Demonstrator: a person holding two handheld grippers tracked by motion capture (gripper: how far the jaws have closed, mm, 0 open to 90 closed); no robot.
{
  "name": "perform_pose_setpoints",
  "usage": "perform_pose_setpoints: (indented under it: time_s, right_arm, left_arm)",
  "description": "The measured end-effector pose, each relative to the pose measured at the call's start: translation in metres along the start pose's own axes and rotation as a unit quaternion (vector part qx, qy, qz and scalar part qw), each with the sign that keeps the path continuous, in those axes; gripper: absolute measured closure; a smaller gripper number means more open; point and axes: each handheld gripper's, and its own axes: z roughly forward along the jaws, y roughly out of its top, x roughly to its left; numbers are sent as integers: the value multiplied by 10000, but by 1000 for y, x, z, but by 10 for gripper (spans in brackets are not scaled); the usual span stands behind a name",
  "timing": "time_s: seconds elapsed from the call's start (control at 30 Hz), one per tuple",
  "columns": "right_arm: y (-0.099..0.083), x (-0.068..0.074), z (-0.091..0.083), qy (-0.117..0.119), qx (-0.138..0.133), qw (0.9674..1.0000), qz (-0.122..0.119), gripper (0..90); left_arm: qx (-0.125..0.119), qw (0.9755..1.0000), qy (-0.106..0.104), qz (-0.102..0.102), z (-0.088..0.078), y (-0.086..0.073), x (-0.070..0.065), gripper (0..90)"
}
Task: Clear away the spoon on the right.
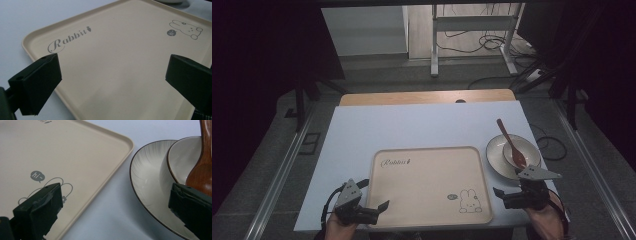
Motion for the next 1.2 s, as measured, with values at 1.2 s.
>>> perform_pose_setpoints:
  time_s: [1.2]
  right_arm:
    - [35,-19,0,70,-15,9999,141,0]
  left_arm:
    - [-48,9999,119,16,-2,0,0,0]
